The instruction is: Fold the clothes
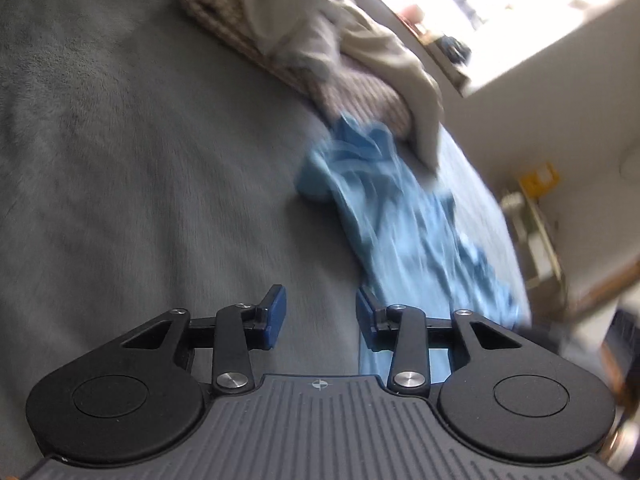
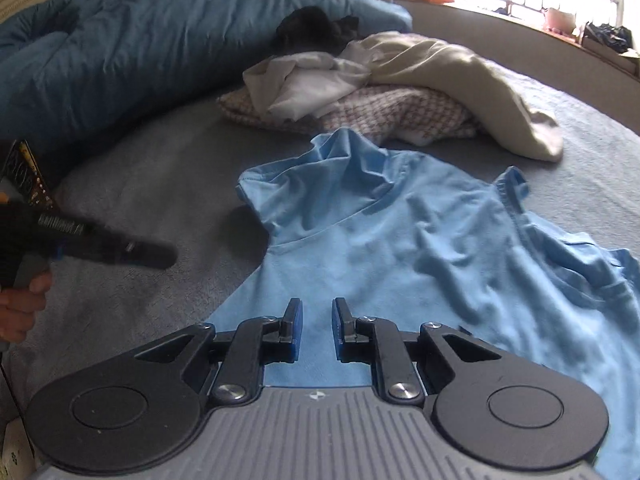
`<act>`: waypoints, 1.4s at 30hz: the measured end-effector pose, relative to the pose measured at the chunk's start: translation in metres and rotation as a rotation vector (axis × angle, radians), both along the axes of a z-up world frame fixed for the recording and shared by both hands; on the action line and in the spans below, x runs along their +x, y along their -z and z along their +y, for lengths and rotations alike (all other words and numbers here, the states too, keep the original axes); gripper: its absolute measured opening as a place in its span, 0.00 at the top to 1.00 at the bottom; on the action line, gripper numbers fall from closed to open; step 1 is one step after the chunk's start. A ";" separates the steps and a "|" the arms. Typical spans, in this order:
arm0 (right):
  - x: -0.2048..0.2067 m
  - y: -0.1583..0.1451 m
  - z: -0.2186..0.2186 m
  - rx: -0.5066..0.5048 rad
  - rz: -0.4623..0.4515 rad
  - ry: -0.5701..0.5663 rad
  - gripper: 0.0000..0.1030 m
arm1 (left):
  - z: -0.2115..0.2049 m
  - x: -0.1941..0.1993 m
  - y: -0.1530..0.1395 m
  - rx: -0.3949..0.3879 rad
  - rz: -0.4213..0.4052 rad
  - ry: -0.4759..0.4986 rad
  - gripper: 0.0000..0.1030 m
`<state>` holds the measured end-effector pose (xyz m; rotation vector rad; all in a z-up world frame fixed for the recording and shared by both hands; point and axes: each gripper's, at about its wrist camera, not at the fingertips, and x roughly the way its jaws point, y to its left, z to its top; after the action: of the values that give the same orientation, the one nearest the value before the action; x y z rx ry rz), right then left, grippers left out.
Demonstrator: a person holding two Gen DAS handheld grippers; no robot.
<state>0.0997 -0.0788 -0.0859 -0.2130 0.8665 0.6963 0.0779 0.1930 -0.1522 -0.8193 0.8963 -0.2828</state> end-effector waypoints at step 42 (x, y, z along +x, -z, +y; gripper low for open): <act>0.073 -0.007 -0.018 0.108 0.149 0.147 0.81 | -0.100 0.001 -0.027 0.604 -0.591 0.052 0.96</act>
<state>0.1729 -0.0965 -0.0786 -0.0004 0.9739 0.6244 0.0788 0.0925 -0.1257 -0.1277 0.4008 -0.2594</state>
